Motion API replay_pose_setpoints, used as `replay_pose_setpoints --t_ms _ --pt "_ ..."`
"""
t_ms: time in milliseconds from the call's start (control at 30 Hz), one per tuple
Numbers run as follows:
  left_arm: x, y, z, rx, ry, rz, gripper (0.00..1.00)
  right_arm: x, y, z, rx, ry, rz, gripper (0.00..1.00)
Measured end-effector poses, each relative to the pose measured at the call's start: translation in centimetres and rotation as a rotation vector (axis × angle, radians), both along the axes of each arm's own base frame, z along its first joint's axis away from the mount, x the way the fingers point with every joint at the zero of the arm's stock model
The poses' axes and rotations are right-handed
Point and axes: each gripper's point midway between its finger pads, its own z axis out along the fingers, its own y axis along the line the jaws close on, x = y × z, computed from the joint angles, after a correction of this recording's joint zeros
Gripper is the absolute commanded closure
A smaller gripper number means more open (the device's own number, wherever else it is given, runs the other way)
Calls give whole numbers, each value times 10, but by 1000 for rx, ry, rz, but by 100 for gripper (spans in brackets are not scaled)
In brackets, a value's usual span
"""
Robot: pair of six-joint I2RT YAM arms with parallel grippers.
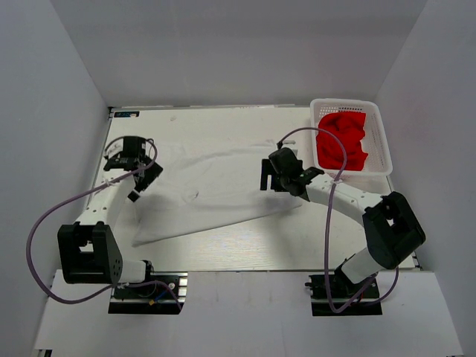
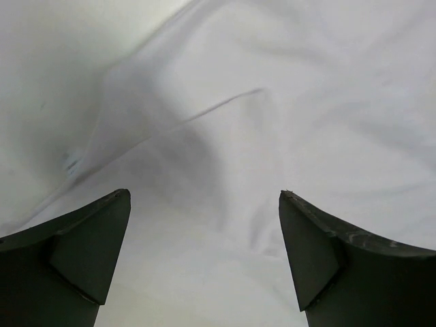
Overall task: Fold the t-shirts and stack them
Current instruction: Grap the side of the flattened tshirt furthest away from the robot with both arms
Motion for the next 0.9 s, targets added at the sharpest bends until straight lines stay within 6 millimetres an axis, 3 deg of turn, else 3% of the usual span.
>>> replay_pose_setpoints --t_ms 167,267,367,533,633,733,800,900 --pt "73 4 49 56 -160 -72 0 36 0 33 15 -145 -66 10" --pt "122 9 57 95 -188 -98 0 60 -5 42 -8 -189 -112 10" --pt "171 14 45 114 -173 -122 0 91 -2 48 -8 -216 -133 10" --pt "244 31 -11 113 -88 -145 0 141 -1 40 20 -212 -134 10" --pt "266 38 -44 103 -56 -161 0 171 -3 30 9 -200 -134 10" --pt "266 41 -69 90 -14 -193 0 197 -2 23 1 -201 -126 10" --pt "271 40 -66 83 -32 -218 4 212 0 19 -10 -196 -114 10" --pt "276 36 -65 70 -50 -252 22 232 3 14 -25 -203 -103 10"
